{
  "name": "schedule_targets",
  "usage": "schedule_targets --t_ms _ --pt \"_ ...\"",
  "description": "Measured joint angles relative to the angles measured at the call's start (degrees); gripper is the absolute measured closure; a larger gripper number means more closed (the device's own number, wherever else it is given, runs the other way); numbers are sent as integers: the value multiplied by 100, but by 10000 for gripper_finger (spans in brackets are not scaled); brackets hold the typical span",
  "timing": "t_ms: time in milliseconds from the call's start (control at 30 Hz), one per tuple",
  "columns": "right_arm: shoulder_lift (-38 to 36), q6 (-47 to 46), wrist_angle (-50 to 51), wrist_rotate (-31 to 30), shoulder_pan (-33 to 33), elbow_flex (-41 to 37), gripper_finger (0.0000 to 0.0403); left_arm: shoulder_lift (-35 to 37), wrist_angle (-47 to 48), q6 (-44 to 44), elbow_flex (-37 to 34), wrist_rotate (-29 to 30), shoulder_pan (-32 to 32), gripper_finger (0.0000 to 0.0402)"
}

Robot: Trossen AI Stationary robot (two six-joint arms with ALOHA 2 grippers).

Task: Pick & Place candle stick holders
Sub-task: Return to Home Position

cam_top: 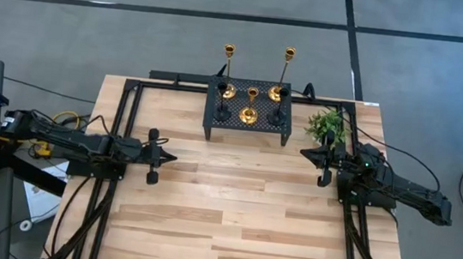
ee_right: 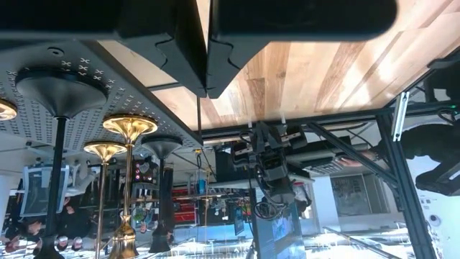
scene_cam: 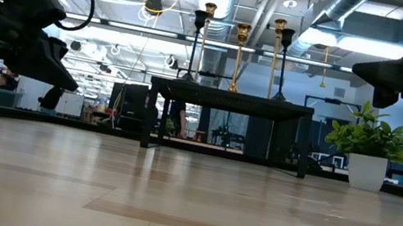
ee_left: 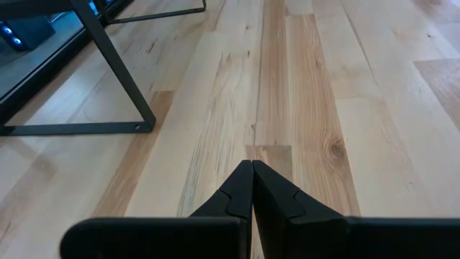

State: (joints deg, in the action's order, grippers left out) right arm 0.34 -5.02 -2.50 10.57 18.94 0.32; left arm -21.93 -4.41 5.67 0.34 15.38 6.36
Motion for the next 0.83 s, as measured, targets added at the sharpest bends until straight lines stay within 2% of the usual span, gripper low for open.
schedule_targets --t_ms 833 --pt "0 0 0 0 0 0 403 2 -80 0 0 -2 0 394"
